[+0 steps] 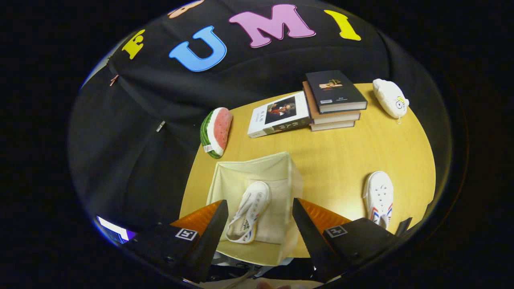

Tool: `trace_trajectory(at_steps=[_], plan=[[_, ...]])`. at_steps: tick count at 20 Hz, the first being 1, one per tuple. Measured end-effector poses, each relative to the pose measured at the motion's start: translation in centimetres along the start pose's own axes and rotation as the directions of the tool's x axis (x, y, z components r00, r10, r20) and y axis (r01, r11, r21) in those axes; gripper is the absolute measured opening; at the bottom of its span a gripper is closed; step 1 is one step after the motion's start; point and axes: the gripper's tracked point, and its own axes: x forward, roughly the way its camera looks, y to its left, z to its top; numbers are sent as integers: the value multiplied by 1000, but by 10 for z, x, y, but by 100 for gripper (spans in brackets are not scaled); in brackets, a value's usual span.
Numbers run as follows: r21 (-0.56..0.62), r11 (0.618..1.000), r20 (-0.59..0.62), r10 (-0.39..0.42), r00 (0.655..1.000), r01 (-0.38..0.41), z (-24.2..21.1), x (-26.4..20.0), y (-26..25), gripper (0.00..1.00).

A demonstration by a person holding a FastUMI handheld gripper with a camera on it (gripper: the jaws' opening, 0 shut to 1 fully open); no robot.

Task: Open the storage box then place both shoes into the box .Put the left shoe in first, then the right shoe, with the right side of both shoes facing outward in a uniform manner.

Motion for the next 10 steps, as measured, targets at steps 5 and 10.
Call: trace_trajectory(at_steps=[5,10], plan=[[-37,986,62,-161,985,163,-4,-45,-111,99],[-141,937,64,-312,948,318,-39,-51,-218,99]])
